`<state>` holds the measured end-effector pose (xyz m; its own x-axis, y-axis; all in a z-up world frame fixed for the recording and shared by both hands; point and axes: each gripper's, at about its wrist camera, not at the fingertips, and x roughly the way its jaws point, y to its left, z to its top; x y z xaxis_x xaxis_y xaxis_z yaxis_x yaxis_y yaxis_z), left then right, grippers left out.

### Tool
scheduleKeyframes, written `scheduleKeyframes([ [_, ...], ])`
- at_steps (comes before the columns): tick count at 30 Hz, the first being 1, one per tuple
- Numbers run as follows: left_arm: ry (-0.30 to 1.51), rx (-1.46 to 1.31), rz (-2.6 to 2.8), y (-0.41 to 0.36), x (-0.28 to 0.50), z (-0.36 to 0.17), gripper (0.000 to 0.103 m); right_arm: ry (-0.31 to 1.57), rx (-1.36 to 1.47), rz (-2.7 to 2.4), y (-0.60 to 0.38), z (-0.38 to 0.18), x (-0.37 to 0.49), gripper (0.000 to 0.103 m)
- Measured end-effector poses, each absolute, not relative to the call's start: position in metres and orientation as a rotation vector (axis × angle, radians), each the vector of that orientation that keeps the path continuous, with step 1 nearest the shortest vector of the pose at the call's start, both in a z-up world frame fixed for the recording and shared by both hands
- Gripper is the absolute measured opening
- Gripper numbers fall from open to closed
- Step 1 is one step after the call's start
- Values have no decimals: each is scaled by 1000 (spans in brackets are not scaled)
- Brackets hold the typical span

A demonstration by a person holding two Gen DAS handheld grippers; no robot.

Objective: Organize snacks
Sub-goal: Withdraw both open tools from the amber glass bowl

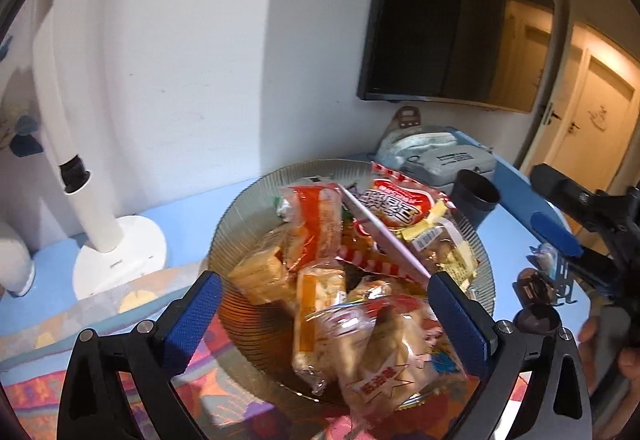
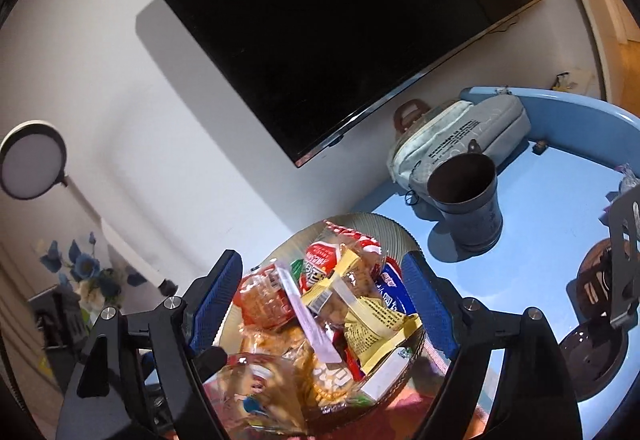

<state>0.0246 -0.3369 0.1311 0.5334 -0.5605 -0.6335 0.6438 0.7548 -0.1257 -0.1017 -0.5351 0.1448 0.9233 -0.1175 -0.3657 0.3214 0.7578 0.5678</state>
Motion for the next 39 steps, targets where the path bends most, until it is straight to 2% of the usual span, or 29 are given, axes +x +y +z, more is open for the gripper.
scheduleKeyframes([
  [12, 669, 138, -581, -324, 9, 138, 102, 499, 430, -134, -523, 155, -103, 83],
  [25, 672, 114, -386, -306, -16, 111, 103, 709, -1, -130, -458, 111, -98, 85],
  [39, 687, 80, -320, -297, -16, 95, 103, 683, 34, -167, -459, 95, -99, 86],
])
